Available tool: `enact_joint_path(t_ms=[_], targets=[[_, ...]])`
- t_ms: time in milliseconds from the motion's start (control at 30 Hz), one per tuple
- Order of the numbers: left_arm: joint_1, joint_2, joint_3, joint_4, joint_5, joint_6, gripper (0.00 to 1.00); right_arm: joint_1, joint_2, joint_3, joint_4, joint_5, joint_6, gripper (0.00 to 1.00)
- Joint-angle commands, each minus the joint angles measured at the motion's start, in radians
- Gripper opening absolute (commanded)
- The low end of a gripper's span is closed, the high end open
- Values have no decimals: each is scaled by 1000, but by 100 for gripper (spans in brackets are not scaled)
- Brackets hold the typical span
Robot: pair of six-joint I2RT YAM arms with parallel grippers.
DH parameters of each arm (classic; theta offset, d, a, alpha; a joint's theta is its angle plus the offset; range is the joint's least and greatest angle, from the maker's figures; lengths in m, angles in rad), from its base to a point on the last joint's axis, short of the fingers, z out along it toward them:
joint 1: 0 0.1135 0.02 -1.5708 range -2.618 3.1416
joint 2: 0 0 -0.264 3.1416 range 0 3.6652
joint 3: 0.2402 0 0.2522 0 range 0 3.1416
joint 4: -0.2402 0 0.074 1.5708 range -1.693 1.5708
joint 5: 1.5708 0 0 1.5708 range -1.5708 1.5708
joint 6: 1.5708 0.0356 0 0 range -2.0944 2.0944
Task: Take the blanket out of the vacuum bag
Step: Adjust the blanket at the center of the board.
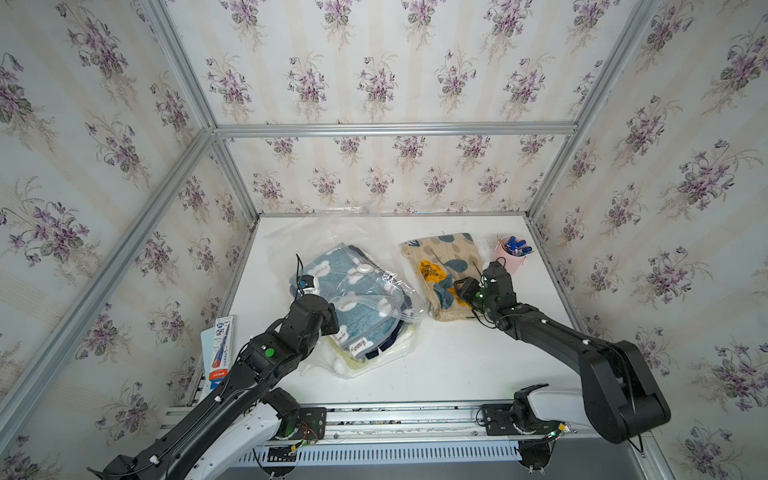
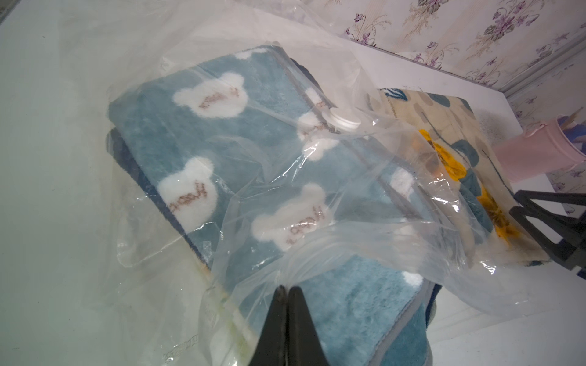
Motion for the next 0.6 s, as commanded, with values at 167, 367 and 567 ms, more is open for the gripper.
enact_joint_path(t_ms=[167,367,567], targets=[[-1,-17,-30,-13,98,34,15,40,202,52,9,-45,-84,44],[-3,-41,-53,-44,134,35,23,86,-31,19,-109,54,-125,48],[-15,-24,-61,-25,211,49,33,195,-293,-67,-159,-154,-91,42]])
